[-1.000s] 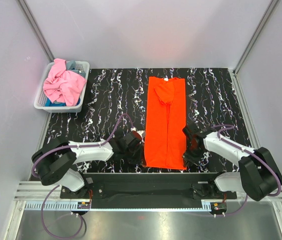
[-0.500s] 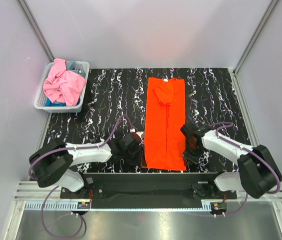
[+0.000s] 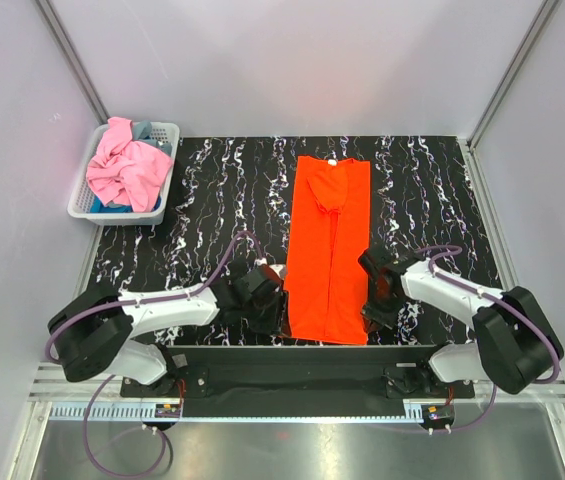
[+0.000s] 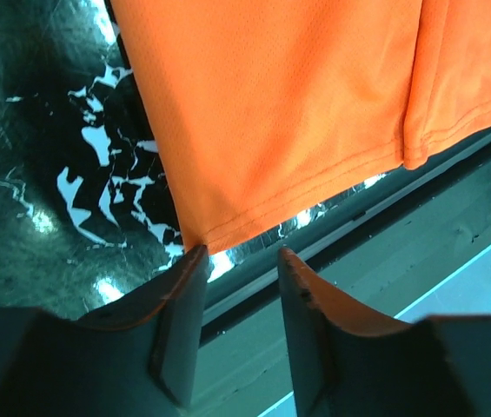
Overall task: Fold and stack the t-shirts
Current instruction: Fold the tshirt
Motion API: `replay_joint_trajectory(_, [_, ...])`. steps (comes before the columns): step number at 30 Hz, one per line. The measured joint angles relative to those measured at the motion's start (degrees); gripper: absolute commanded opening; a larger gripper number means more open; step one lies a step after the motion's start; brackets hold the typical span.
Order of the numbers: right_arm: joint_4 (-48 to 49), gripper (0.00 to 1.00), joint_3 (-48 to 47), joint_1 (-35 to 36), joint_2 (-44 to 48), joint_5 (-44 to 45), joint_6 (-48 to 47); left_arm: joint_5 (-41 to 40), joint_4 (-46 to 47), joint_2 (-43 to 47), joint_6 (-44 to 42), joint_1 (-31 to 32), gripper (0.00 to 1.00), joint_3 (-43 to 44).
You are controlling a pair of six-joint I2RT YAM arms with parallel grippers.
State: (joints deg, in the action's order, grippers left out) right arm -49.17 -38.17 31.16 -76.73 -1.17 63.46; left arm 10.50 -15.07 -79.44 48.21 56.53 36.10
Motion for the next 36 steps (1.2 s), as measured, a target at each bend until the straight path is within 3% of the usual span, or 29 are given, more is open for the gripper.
replay_joint_trajectory(12, [-1.81,0.00,-2.08,0.42,-1.73,1.11,-0.48,-0.33,-3.15,2.56,-0.59,0.04,0.52,3.02])
replay_joint_trajectory(20, [-4.17,0.00,-3.34,2.14,2.78,0.52,-1.01,-2.45,-5.05,2.62,-2.10,0.04,0.55,3.21])
replay_joint_trajectory(36, [0.63,0.00,2.54,6.80,1.14,-1.79,2.58,-2.56,-3.67,1.31,-3.19,-0.74,0.54,1.70])
